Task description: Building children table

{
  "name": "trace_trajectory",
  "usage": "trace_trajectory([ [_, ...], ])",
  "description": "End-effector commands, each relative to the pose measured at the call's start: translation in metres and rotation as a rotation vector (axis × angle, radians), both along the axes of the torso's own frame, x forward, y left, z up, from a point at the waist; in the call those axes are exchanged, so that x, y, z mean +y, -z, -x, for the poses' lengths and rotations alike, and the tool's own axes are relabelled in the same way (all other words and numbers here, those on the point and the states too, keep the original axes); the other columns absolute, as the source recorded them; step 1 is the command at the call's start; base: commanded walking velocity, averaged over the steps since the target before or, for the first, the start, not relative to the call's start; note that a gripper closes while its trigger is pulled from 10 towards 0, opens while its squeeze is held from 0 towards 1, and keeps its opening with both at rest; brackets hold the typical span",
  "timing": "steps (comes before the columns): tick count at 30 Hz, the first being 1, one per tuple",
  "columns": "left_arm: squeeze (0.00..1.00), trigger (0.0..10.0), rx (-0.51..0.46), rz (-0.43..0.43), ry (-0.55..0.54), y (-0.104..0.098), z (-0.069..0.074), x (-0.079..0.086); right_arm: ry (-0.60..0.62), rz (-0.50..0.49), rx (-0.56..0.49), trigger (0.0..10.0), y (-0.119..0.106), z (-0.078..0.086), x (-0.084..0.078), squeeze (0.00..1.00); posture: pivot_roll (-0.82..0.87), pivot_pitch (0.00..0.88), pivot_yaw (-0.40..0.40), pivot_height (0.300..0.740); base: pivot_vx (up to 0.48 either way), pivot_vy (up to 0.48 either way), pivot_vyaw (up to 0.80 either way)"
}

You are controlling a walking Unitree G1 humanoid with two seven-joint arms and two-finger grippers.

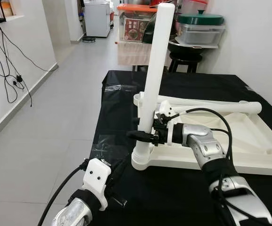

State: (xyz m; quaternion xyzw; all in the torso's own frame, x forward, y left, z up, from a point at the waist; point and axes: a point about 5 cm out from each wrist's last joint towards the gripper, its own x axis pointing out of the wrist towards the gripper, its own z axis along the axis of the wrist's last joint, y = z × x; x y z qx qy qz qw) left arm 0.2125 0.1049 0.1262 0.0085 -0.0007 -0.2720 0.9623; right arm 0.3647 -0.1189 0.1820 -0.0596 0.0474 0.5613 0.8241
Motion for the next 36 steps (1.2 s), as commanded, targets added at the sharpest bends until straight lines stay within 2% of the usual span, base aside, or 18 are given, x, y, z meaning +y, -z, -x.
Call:
trace_trajectory([
  [1,0.00,10.0,0.002,-0.010,-0.006,0.002,0.000,-0.001,0.002,0.008,0.000,0.0,-0.001,-0.002,-0.005,0.00,0.13,0.000,-0.102,0.740,0.000,0.000,0.00],
  [9,0.00,10.0,-0.022,-0.052,-0.078,0.001,0.003,0.004,0.006,0.010,0.014,0.0,0.002,-0.002,-0.021,0.00,0.12,0.000,-0.097,0.740,0.000,0.000,0.00],
  [11,0.00,10.0,-0.028,-0.069,-0.117,0.000,0.006,0.008,0.023,0.020,0.018,0.0,0.007,0.001,-0.029,0.00,0.12,0.000,-0.095,0.740,0.000,0.000,0.00],
  [12,0.00,10.0,-0.027,-0.077,-0.151,-0.001,0.009,0.011,0.053,0.031,0.023,0.0,0.014,0.005,-0.039,0.00,0.11,0.001,-0.093,0.740,0.000,0.000,0.00],
  [15,0.00,10.0,-0.023,-0.075,-0.169,-0.001,0.012,0.013,0.116,0.069,0.036,0.0,0.025,0.012,-0.046,0.00,0.10,0.008,-0.093,0.740,0.000,0.000,0.00],
  [16,0.00,10.0,-0.014,-0.067,-0.177,-0.001,0.013,0.014,0.294,0.136,0.070,0.0,0.046,0.018,-0.043,0.00,0.11,0.010,-0.091,0.740,0.000,0.000,0.00],
  [17,0.00,10.0,-0.014,-0.067,-0.177,-0.001,0.013,0.014,0.294,0.136,0.070,0.0,0.046,0.018,-0.043,0.00,0.11,0.010,-0.091,0.740,0.000,0.000,0.00],
  [18,0.00,10.0,-0.007,-0.055,-0.175,-0.001,0.014,0.015,0.526,0.063,0.110,0.0,0.057,0.029,-0.024,0.00,0.10,0.024,-0.090,0.740,0.000,0.000,0.00],
  [19,0.00,10.0,0.000,-0.041,-0.162,0.000,0.014,0.014,0.640,0.061,0.129,0.0,0.065,0.047,-0.004,0.00,0.10,0.028,-0.081,0.740,0.000,0.000,0.00],
  [21,0.00,10.0,0.000,-0.041,-0.162,0.000,0.014,0.014,0.640,0.061,0.129,0.0,0.065,0.047,-0.004,0.00,0.10,0.028,-0.081,0.740,0.000,0.000,0.00],
  [22,0.00,10.0,0.009,-0.027,-0.147,0.001,0.013,0.014,0.689,0.043,0.125,0.0,0.063,0.056,0.012,0.00,0.09,0.017,-0.064,0.740,0.000,0.000,0.00],
  [23,0.00,10.0,0.018,-0.019,-0.134,0.002,0.011,0.014,0.704,0.017,0.111,0.0,0.059,0.056,0.021,0.00,0.09,0.011,-0.058,0.740,0.000,0.000,0.00],
  [25,0.00,10.0,0.023,-0.016,-0.128,0.003,0.010,0.014,0.696,0.014,0.094,0.0,0.058,0.054,0.025,0.00,0.09,0.011,-0.058,0.740,0.000,0.000,0.00],
  [31,0.00,10.0,0.031,-0.008,-0.100,0.004,0.008,0.011,0.714,0.023,0.085,0.0,0.056,0.042,0.020,0.00,0.09,0.004,-0.067,0.740,0.000,0.000,0.00],
  [32,0.00,10.0,0.034,0.003,-0.085,0.004,0.007,0.009,0.686,0.011,0.088,10.0,0.052,0.037,0.019,0.05,0.08,0.000,-0.068,0.740,0.000,0.000,0.00],
  [33,0.00,10.0,0.036,0.010,-0.074,0.004,0.006,0.007,0.605,-0.031,0.074,10.0,0.043,0.032,0.022,1.00,0.08,0.000,-0.066,0.740,0.000,0.000,0.00],
  [35,0.00,10.0,0.039,0.016,-0.066,0.004,0.004,0.005,0.511,-0.080,0.057,10.0,0.033,0.030,0.025,1.00,0.08,0.000,-0.066,0.740,0.000,0.000,0.00],
  [36,0.00,10.0,0.039,0.016,-0.066,0.004,0.004,0.005,0.511,-0.080,0.057,10.0,0.033,0.030,0.025,1.00,0.08,0.000,-0.066,0.740,0.000,0.000,0.00],
])
